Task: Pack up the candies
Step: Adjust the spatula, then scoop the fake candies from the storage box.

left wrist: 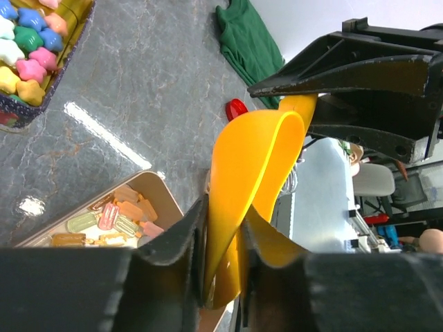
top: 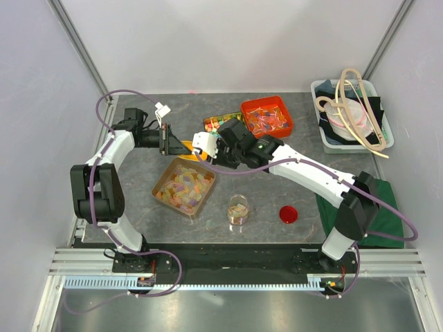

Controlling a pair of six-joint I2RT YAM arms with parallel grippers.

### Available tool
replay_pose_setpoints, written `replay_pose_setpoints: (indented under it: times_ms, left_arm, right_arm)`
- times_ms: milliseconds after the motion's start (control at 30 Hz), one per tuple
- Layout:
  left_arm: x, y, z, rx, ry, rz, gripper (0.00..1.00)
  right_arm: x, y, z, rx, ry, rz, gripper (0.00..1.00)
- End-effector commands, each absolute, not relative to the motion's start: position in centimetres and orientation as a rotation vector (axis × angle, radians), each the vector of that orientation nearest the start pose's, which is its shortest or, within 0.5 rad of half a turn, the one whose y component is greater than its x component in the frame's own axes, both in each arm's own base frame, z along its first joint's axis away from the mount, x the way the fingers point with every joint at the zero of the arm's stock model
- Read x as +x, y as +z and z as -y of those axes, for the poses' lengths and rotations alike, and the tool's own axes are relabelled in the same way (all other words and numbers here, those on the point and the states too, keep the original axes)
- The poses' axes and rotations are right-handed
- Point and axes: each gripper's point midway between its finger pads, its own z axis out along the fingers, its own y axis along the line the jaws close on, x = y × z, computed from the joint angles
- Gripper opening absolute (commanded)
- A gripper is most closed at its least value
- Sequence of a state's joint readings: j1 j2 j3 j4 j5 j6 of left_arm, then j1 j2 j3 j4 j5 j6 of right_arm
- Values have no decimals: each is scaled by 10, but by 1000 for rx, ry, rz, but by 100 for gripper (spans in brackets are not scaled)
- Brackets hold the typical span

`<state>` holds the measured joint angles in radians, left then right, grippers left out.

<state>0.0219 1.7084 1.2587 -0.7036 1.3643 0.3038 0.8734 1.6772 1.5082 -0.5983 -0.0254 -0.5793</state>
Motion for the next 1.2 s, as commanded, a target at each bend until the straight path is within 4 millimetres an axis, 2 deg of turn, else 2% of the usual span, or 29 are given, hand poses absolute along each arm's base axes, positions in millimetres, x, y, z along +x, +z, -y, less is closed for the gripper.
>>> replay_pose_setpoints:
  times_ms: [0,33,200,233,267,333,500,633,800,1000,1100,1133,1167]
  left_arm:
    - [331,204,162,708,-1522,-1938,35]
    - [335,201,159,702,-1493,-1953,44]
    - [354,189,137,643,-1394,-2011,50]
    - [359,181,130,637,-1326,-2053,56]
    - [363,175,124,637,-1261,-2083,59]
    - [373,159,109,635,-1083,-2161,65]
    - [386,137,82,642,-806,-2243,72]
    - [386,122,65,644,-655,-2304,73]
    - [383,112,54,662,-543,-2335,71]
    - [369,90,55,726,-427,-2381,59]
    - [367,79,51,735,-361,-2406,56]
    - [365,78,62,778,-355,-2399,56]
    - [364,75,62,784,-347,-2403,55]
  right_arm:
    - [313,213,-346,-1526,164,-1692,0]
    - [316,211,-341,-1527,128,-1699,0]
    - [322,200,-322,-1546,2,-1730,0]
    - [323,197,-320,-1553,-21,-1737,0]
    - [322,190,-315,-1580,-43,-1760,0]
    - [323,189,-308,-1613,-98,-1772,0]
    - [321,190,-304,-1703,-186,-1758,0]
    - [311,192,-302,-1807,-288,-1719,0]
    - [293,194,-317,-1904,-335,-1656,0]
    - [284,187,-327,-2012,-430,-1600,0]
    - [283,188,-331,-2043,-458,-1580,0]
    - [280,186,-333,-2064,-463,-1574,0]
    - [281,189,-335,-2059,-466,-1567,0]
